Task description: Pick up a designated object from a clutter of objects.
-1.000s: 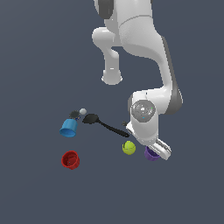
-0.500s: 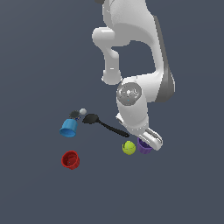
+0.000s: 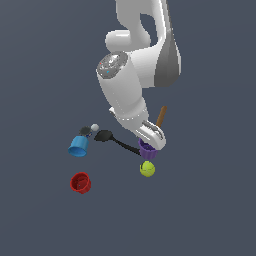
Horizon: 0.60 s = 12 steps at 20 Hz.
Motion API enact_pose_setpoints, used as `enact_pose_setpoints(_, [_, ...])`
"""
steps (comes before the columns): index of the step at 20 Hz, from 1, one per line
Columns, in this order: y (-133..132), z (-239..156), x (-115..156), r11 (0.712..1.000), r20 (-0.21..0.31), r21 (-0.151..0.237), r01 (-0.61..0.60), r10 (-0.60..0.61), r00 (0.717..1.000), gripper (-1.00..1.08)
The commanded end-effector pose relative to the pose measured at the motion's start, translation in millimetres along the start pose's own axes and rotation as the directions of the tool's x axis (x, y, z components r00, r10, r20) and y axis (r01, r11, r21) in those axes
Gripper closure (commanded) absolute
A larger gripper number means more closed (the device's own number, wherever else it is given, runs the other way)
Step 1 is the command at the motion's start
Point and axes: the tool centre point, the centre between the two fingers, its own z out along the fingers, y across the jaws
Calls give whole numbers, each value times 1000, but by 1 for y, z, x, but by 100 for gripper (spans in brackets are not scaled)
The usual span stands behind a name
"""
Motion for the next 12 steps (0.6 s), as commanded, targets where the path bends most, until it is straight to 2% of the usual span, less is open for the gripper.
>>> enact_pose_setpoints(1, [16,-29,3,1000,0,2,0,0,1000,108])
enact_pose_setpoints(12, [84,-149,18,1000,0,1,-1,1,1000,108])
